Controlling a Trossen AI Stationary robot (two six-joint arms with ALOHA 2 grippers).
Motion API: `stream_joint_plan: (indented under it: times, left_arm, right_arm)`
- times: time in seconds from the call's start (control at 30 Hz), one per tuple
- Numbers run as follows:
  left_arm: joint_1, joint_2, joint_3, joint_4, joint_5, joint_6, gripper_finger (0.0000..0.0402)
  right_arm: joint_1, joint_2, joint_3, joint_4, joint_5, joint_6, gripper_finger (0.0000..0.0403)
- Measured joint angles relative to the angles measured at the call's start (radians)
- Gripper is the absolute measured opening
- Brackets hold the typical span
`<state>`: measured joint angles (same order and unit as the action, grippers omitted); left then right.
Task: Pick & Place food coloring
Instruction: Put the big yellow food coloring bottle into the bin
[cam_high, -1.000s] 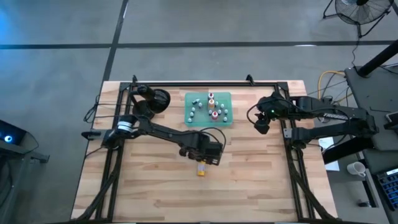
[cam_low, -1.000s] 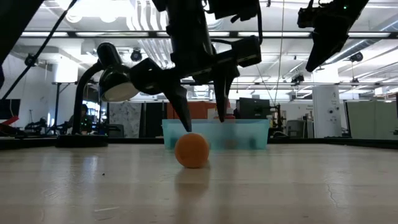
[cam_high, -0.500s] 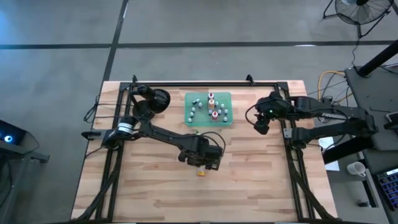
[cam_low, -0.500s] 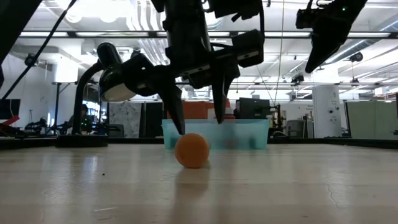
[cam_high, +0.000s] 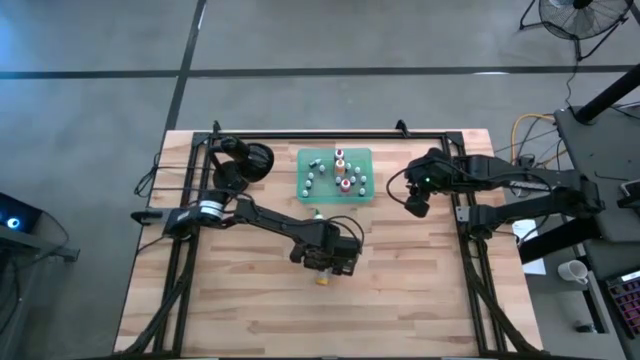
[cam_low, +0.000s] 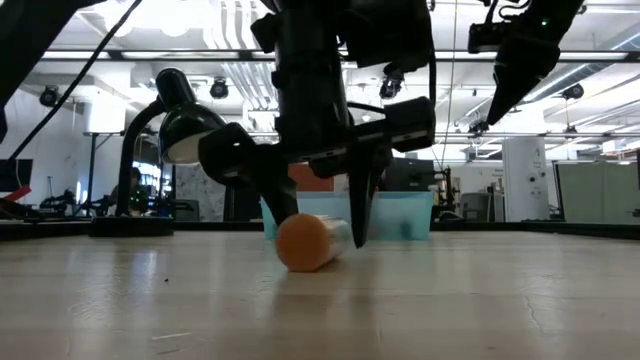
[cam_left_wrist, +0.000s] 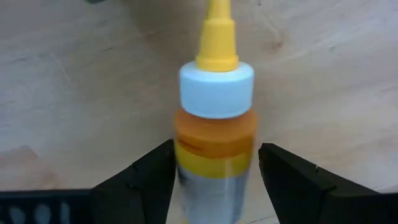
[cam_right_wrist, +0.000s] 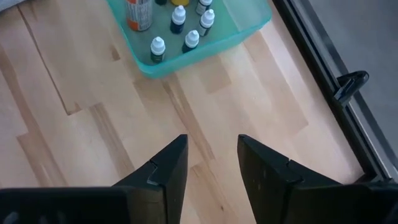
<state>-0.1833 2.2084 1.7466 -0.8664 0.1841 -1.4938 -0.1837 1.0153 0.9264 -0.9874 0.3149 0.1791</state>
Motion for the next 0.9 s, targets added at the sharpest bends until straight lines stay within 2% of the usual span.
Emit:
stream_joint_plan:
  times: [0.23, 0.53, 0.63, 0.8, 0.9]
  left_arm:
    - [-0.002, 0.001, 0.000, -0.009, -0.006, 0.064, 0.0199]
    - [-0.026, -0.001, 0.003, -0.016, -0.074, 0.153, 0.0120]
    - [-0.040, -0.002, 0.020, -0.016, -0.126, 0.232, 0.0105]
    - [-0.079, -0.005, 0.103, -0.023, -0.247, 0.468, 0.0107]
    - [-0.094, -0.015, 0.150, -0.143, -0.325, 0.567, 0.0108]
  right_arm:
    - [0.000, 0.008, 0.000, 0.004, 0.000, -0.049, 0.0124]
    - [0.000, 0.006, 0.000, 0.043, -0.026, -0.282, 0.0107]
    - [0.000, 0.006, 0.000, 0.058, -0.136, -0.414, 0.0102]
    - [0.000, 0.014, 0.000, 0.094, -0.425, -0.645, 0.0092]
    - [0.001, 0.031, 0.001, 0.158, -0.470, -0.722, 0.0087]
